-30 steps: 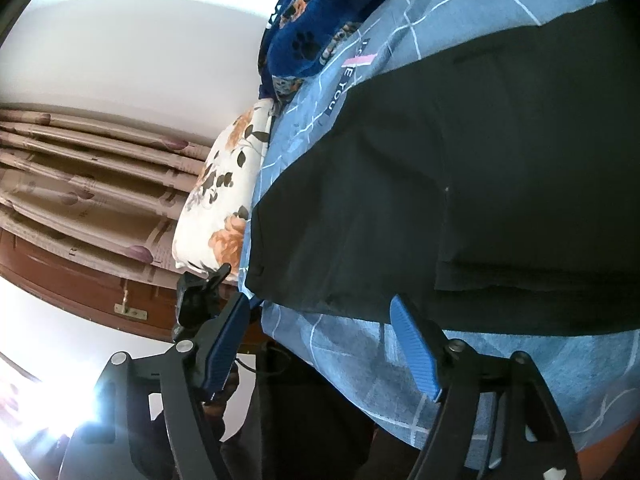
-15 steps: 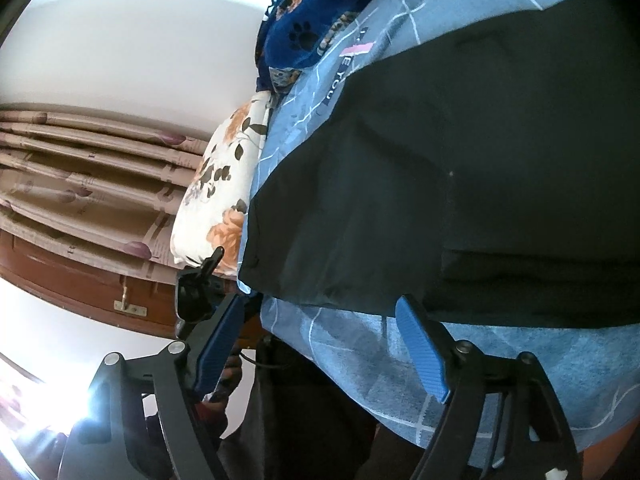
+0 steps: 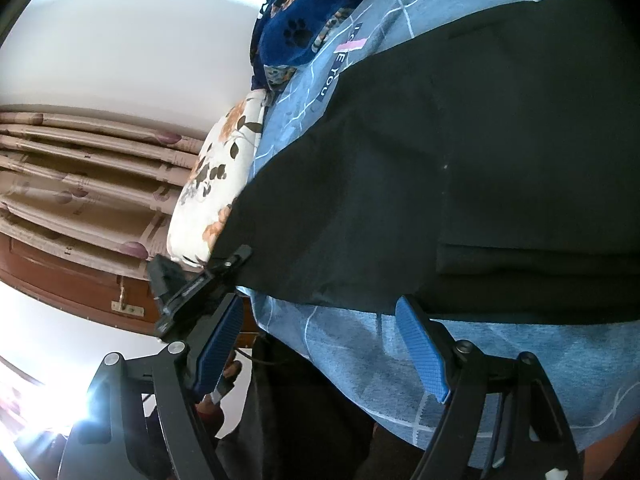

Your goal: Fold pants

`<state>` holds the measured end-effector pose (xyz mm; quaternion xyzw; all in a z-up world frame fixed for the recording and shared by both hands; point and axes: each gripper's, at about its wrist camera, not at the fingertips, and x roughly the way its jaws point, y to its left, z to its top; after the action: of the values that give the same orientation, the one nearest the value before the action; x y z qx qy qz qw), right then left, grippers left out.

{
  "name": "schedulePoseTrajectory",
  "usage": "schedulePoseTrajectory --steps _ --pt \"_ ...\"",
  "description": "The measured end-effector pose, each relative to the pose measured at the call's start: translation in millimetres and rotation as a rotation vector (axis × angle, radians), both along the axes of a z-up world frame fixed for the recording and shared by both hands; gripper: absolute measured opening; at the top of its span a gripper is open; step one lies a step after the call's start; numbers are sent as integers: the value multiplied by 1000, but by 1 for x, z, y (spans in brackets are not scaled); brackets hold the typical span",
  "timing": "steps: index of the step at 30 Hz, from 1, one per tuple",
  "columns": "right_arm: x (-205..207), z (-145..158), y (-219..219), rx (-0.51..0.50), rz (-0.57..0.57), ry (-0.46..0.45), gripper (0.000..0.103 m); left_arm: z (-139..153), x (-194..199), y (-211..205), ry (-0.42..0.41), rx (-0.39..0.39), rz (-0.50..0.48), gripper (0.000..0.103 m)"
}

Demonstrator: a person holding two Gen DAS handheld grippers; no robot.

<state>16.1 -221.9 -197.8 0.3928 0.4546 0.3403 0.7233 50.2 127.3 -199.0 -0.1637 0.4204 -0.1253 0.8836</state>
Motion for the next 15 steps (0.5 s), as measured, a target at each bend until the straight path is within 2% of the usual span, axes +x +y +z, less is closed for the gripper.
schedulePoseTrajectory --steps 5,15 --pt "-1 -1 -1 1 -3 -3 77 30 -10 -27 -111 75 -21 23" --pt "-3 -3 -8 44 -29 0 77 53 -18 -64 -188 156 -75 22"
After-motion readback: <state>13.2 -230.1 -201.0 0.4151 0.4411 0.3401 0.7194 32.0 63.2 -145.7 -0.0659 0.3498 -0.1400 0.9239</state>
